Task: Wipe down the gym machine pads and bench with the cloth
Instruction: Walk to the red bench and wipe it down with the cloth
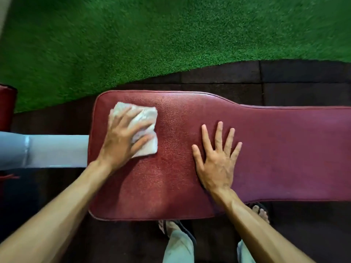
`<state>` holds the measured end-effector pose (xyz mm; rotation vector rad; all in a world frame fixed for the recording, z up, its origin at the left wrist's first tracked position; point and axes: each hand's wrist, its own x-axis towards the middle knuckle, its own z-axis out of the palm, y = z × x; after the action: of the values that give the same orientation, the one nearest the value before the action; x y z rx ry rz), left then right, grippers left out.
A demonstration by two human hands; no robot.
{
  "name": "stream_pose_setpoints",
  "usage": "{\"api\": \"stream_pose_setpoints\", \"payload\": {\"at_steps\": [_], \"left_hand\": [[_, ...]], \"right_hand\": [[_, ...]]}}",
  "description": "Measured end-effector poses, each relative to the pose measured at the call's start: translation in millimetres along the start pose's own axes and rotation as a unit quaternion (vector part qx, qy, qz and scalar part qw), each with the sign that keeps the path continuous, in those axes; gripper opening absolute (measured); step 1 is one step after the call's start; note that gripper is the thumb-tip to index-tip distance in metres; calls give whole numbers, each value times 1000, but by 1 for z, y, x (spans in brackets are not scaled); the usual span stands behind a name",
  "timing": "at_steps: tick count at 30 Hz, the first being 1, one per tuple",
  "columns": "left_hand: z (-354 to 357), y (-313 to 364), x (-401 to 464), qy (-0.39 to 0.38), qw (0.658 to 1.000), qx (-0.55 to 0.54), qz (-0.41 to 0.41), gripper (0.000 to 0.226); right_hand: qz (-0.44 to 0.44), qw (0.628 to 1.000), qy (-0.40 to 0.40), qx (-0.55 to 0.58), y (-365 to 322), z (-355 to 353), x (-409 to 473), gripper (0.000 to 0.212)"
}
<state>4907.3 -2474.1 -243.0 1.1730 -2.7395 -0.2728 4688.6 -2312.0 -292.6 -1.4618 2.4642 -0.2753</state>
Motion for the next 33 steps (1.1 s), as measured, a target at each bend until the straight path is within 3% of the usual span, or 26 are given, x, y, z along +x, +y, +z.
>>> {"api": "stream_pose_setpoints", "payload": {"at_steps": [3,7,13,15,18,23,28,33], "left_hand": [[24,33,43,29,1000,1,-12,41],[36,71,-1,5,999,-31,44,36],[-9,4,-116,-94,979,-21,178,41],[-17,-31,-99,-81,983,-8,167,42],[-15,-59,-28,-16,997,0,75,41],[9,-13,60,37,998,2,60,41],[31,58,-44,-18,992,-76,103,39],[-10,12,-141,-100,981,-39,162,42]], "right_hand": [[5,1000,9,2,3,2,0,61],[11,1000,12,18,2,2,0,57],[24,1000,7,12,-1,2,-2,58],[28,1000,9,7,-4,2,-2,59],[30,1000,10,-3,-4,3,-2,60],[27,999,24,-8,-2,4,0,60],[19,999,28,2,1,3,-1,60],[19,1000,16,11,1,3,-1,59]]}}
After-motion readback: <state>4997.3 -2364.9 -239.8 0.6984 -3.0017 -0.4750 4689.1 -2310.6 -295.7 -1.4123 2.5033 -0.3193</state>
